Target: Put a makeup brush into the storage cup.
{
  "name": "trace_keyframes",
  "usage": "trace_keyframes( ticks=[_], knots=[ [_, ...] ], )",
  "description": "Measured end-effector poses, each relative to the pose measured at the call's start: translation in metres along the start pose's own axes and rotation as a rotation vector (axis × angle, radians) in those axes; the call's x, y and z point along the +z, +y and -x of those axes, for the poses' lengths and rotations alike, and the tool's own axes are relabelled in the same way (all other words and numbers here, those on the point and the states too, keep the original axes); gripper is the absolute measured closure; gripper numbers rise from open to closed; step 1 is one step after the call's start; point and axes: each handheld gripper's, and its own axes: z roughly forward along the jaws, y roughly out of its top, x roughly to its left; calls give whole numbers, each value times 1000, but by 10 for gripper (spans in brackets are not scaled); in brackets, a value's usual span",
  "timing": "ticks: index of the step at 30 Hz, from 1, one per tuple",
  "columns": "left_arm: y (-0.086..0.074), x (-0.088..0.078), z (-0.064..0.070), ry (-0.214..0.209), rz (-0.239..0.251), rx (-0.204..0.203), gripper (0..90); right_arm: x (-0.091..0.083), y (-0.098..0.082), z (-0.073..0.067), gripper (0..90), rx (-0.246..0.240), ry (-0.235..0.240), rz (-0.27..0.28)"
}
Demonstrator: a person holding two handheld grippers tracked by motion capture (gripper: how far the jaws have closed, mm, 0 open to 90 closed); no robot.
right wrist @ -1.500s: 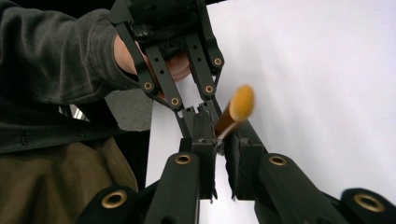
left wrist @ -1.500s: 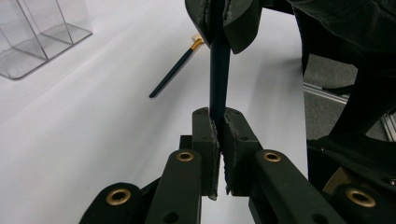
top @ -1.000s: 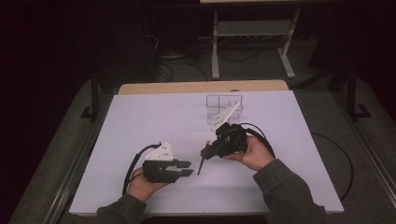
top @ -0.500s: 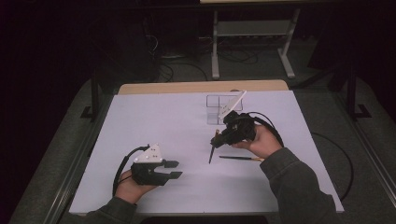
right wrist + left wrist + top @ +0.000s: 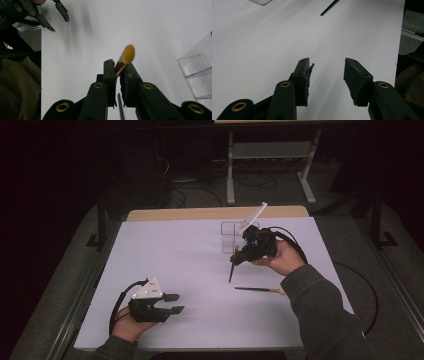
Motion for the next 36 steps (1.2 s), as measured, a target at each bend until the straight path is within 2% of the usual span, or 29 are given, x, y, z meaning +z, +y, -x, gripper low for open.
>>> trace_keyframes(
  ticks=[7, 14, 18, 23, 29, 36],
  knots=[
    [-3, -4, -5, 20, 10, -9, 542, -4, 12, 13, 826, -13, -15, -10],
    [-7, -2, -6, 24, -5, -23, 517, -5, 25, 22, 826, -16, -24, -14],
    [-10, -3, -9, 27, -19, -17, 497, -5, 28, 26, 826, -18, -27, -16],
    [-10, -4, -9, 27, -10, -27, 466, -6, 33, 29, 826, -15, -36, -9],
    [-10, -6, -10, 37, -7, -17, 443, -9, 38, 36, 826, -13, -39, -3],
    [-10, -8, -10, 41, 0, -23, 432, -16, 44, 44, 826, -3, -59, 3]
  ],
)
